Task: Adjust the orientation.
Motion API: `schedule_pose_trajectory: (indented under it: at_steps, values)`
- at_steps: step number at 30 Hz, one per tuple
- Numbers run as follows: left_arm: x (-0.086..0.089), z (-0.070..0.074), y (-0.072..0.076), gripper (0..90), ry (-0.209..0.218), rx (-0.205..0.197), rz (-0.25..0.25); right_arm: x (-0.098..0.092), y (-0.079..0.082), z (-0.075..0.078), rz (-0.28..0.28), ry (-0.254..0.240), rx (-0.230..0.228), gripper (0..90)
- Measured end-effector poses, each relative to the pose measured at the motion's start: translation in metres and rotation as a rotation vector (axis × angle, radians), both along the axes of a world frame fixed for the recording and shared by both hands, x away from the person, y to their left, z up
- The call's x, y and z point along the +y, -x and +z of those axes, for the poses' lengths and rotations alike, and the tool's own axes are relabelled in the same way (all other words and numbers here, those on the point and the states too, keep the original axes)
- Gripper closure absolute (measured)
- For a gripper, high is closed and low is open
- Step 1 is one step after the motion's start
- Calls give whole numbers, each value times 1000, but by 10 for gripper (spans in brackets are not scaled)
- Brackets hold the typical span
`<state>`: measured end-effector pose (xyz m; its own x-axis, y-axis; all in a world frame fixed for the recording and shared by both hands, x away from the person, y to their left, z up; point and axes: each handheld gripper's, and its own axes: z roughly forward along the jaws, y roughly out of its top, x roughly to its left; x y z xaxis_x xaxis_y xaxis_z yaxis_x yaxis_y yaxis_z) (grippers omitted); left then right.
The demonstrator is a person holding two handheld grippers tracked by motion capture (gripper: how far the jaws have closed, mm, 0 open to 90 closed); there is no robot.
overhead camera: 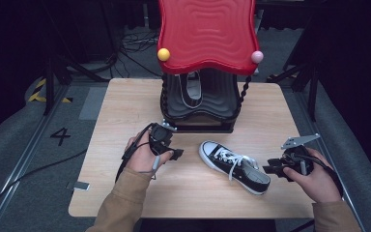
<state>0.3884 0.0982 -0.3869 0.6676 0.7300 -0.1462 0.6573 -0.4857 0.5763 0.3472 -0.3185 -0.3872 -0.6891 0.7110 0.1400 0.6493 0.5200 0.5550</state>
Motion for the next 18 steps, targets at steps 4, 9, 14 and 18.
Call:
schedule_pose_trajectory:
  at_steps: [4,9,14,18]
  values:
    - [7,-3,1,359,9,-1,21,11,2,4,35,-10,24,620]
    - [13,-6,4,341,-40,-9,18,27,2,5,71,-7,74,631]
    - [16,-9,5,281,-85,26,37,40,-1,-5,106,24,113,627]
    - [19,-12,7,260,-108,45,21,53,-5,-14,131,59,144,639]
